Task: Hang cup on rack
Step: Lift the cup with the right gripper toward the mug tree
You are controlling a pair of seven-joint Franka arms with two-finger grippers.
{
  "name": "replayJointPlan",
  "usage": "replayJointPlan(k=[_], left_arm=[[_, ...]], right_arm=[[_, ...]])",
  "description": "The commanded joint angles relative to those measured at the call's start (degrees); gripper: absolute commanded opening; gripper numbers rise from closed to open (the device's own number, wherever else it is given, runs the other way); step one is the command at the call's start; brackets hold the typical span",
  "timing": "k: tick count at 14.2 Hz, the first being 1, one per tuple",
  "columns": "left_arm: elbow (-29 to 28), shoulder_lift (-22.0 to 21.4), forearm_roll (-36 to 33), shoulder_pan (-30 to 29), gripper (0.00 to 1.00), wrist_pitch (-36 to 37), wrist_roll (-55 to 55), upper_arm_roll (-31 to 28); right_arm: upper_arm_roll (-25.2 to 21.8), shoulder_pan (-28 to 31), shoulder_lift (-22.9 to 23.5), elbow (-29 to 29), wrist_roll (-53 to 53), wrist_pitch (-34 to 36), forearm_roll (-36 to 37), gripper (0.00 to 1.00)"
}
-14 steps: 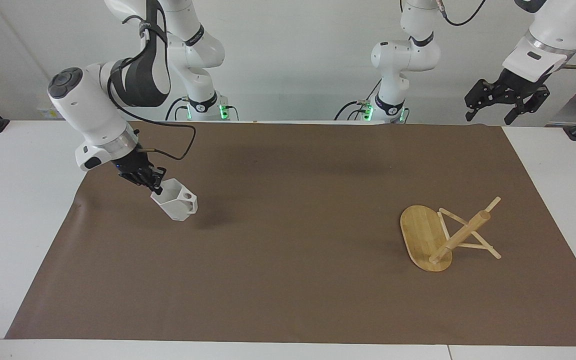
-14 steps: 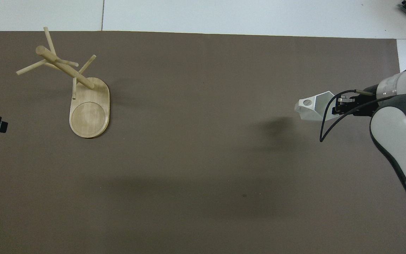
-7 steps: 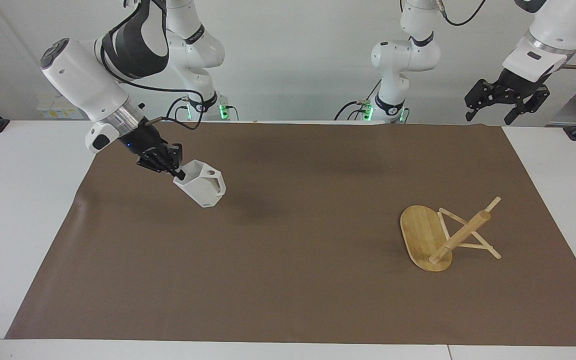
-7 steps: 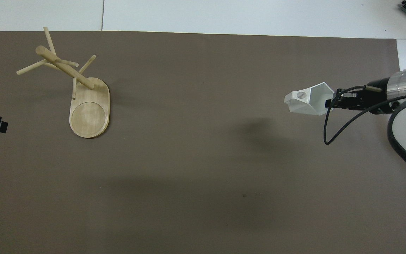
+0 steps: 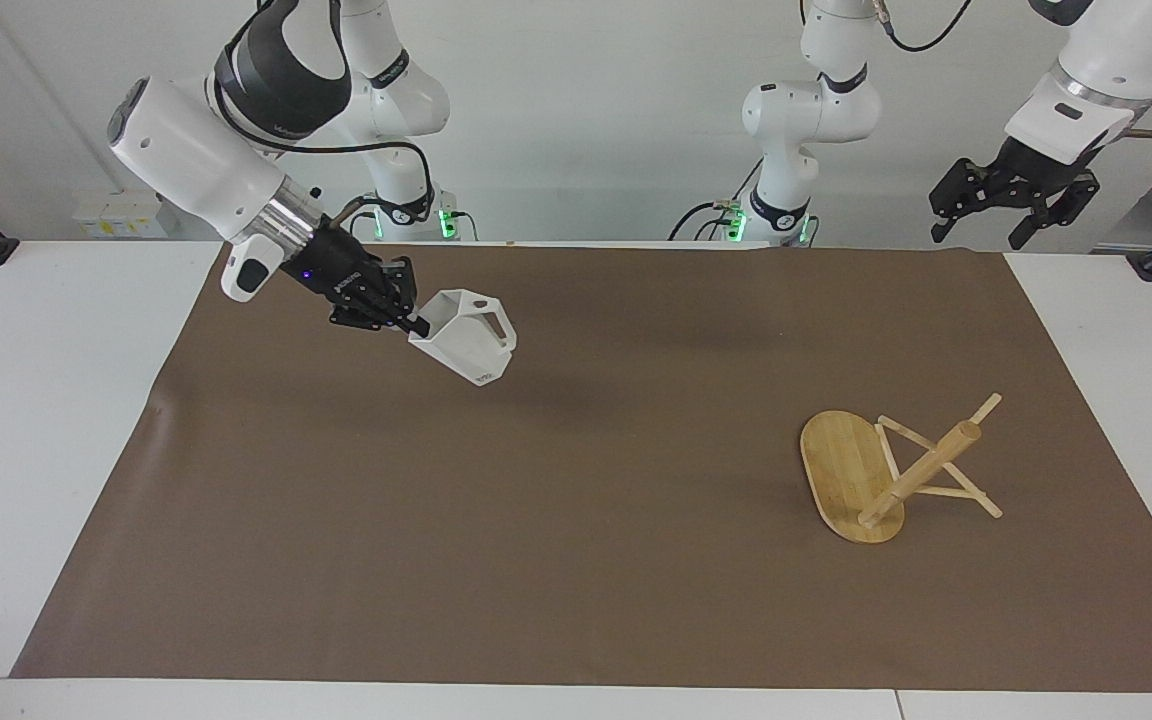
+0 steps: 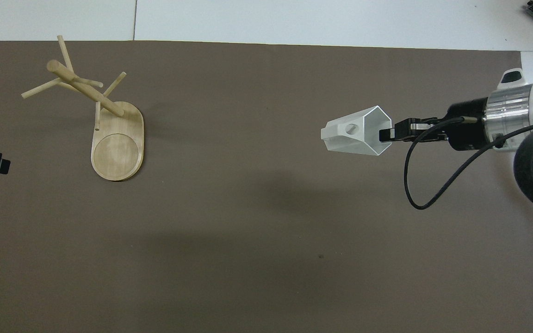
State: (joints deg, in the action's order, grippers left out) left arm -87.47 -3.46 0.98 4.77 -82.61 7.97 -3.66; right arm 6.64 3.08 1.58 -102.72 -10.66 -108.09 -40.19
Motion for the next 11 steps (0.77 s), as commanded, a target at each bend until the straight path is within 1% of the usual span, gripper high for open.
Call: replayJointPlan(k=[1, 3, 5, 6, 8, 11], left_arm=[[-1.5, -1.4, -0.1, -0.3, 1.00, 0.2, 0.4, 0.1], [-1.5, -1.4, -0.1, -0.3, 1.00, 0.2, 0.5, 0.1], [-1.5, -1.4, 0.0, -0.3, 1.00, 0.2, 0.4, 0.1], [-1.5, -1.4, 0.0, -0.3, 1.00, 0.2, 0.4, 0.1], [-1.5, -1.4, -0.1, -0.3, 1.00, 0.2, 0.4, 0.1], [-1.5, -1.4, 0.0, -0.3, 1.00, 0.3, 0.1, 0.1]], right_arm=[[1.4, 0.6, 0.0, 0.7, -1.0, 2.1, -3.0, 0.00], [2.8, 0.6, 0.0, 0.7, -0.3, 2.3, -4.0, 0.00], [5.2, 0.4, 0.1, 1.2, 2.4, 1.2, -3.9, 0.00], [5.6, -0.3, 0.1, 1.4, 3.6, 0.7, -4.0, 0.00], [5.6, -2.7, 0.2, 1.6, 6.1, -1.5, -3.9, 0.00], [5.6, -6.9, 1.1, 1.6, 11.4, -8.2, -3.9, 0.00]])
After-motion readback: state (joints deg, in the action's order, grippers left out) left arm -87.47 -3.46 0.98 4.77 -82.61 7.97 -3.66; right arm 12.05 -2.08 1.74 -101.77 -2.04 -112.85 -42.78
